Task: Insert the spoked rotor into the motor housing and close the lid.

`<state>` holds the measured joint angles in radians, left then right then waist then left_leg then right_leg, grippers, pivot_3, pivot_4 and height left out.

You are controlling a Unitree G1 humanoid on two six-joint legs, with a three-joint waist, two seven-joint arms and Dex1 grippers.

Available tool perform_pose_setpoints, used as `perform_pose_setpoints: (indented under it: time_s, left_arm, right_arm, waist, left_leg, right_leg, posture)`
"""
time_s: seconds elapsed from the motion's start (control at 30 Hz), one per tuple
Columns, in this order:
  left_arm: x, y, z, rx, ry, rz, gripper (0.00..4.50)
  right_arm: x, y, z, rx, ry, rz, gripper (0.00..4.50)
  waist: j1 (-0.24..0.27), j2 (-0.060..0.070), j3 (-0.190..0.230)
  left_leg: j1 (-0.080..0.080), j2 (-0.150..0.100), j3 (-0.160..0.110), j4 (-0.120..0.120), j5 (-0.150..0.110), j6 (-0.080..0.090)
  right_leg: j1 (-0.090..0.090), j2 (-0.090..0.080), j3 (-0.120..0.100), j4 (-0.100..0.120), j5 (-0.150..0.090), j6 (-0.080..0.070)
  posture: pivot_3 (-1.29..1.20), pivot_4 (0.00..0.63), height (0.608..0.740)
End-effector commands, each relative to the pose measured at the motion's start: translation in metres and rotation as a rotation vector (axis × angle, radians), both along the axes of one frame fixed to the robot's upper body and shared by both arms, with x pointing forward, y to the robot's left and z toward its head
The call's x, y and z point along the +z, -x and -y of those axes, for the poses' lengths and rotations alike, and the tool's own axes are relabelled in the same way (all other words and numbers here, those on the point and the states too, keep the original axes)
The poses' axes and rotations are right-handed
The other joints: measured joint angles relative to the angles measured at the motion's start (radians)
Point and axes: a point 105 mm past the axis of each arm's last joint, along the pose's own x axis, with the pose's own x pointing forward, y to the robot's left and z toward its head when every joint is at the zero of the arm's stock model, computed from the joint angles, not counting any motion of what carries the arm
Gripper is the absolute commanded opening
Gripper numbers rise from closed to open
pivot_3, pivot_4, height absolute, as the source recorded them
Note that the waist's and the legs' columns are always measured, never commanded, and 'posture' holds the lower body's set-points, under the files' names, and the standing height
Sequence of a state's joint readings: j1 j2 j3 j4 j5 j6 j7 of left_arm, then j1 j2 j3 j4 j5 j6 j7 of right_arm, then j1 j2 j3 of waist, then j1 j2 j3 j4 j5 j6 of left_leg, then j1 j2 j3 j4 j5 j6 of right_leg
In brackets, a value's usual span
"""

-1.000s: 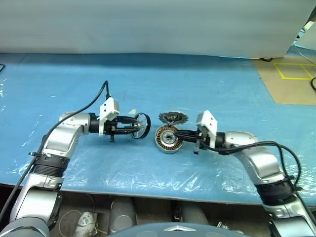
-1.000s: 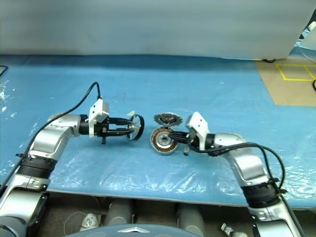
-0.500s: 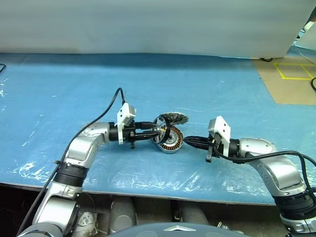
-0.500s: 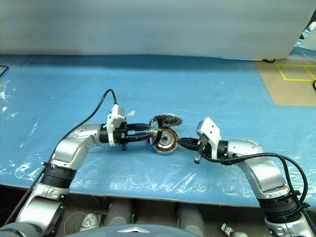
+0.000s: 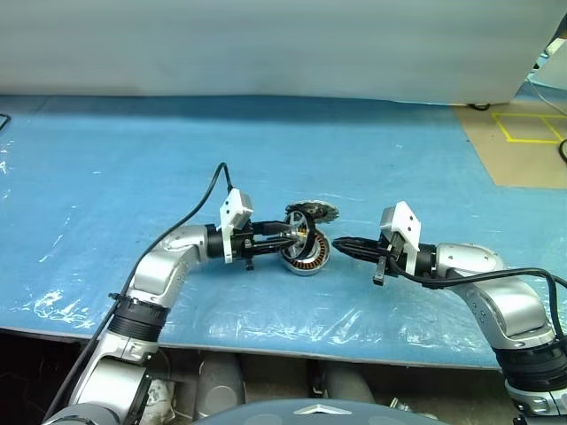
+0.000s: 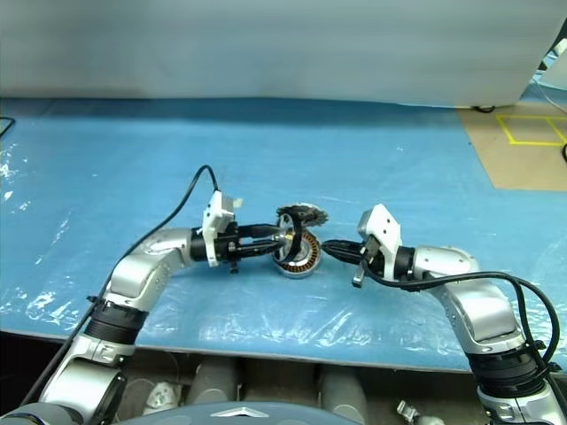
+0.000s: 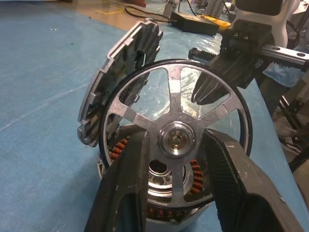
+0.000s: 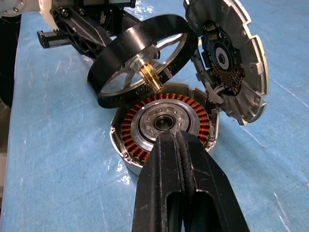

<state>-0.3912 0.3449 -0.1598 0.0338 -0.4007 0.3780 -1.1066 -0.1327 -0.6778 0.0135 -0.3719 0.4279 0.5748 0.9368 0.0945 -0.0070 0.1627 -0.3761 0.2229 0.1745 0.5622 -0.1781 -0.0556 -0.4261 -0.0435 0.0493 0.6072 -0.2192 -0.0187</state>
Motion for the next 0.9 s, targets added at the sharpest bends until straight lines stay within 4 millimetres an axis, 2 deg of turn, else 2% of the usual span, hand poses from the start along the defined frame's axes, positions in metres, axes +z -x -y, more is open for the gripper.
perform_pose_setpoints:
  time_s: [0.03,0.23,0.57,0.9]
  left_arm:
    - [0.005,0.001,0.004,-0.007,0.006,0.042,1.66]
    - [-0.008,-0.001,0.002,0.005,-0.075,0.061,1.66]
    - [-0.017,-0.004,-0.002,0.019,-0.144,0.068,1.66]
    - [-0.010,-0.006,-0.010,0.025,-0.184,0.058,1.66]
  right_arm:
    - [0.015,0.002,-0.003,0.025,-0.006,0.065,0.00]
    - [0.013,0.002,-0.003,0.023,0.000,0.066,0.00]
    - [0.009,0.001,-0.004,0.031,0.011,0.070,0.00]
    - [0.008,0.006,-0.005,0.069,0.008,0.048,0.00]
  waist:
    - [0.000,0.000,0.000]
    - [0.000,0.000,0.000]
    - [-0.001,0.000,0.000]
    - [-0.001,0.000,0.000]
  left_leg:
    - [0.000,0.000,0.000,0.000,0.000,0.000]
    - [0.000,0.000,0.000,0.000,0.000,0.000]
    - [0.001,0.000,0.000,0.000,0.000,0.000]
    - [0.001,0.000,0.000,0.000,0.000,0.000]
  right_leg:
    - [0.000,0.000,0.000,0.000,0.000,0.000]
    - [0.000,0.000,0.000,0.000,0.000,0.000]
    - [0.000,0.000,0.000,0.001,0.000,0.000]
    - [0.001,0.000,0.000,0.001,0.000,0.000]
  posture:
    - [0.00,0.150,0.740]
    - [0.00,0.150,0.740]
    - [0.00,0.150,0.740]
    - [0.00,0.150,0.740]
